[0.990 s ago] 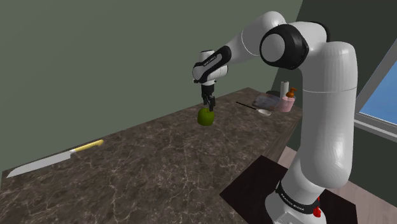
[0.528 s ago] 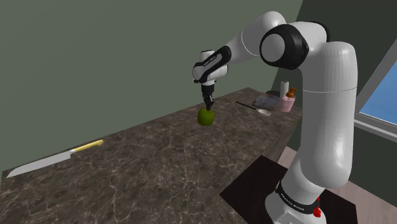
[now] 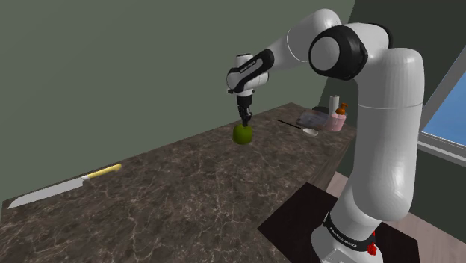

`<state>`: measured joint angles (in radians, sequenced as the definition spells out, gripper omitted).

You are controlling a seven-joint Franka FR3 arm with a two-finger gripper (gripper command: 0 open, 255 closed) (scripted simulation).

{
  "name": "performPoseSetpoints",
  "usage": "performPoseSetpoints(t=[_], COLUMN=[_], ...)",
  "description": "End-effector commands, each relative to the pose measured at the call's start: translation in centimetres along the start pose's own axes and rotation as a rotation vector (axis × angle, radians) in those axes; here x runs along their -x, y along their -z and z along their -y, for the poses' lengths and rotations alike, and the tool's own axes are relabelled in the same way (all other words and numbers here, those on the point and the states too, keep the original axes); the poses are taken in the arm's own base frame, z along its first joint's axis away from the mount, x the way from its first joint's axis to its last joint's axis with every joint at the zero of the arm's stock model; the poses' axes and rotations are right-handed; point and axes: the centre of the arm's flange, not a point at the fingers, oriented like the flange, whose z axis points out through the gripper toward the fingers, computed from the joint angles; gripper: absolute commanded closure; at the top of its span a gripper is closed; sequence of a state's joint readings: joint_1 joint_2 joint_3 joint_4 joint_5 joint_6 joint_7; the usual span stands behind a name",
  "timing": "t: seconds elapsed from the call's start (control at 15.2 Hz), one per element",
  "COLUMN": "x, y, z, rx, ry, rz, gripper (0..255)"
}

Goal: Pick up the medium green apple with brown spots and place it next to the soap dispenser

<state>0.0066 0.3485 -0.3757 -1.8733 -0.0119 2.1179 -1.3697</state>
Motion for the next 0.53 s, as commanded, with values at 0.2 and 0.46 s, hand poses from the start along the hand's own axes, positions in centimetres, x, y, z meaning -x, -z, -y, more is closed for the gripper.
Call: performPoseSetpoints(t=[0.2,0.46], x=[0.4,0.7], y=[2.6,4.7], z=[0.1,0.2], rx=[0.000,0.000], ry=[0.000,0.000], rz=[0.000,0.000], gripper=[255,255])
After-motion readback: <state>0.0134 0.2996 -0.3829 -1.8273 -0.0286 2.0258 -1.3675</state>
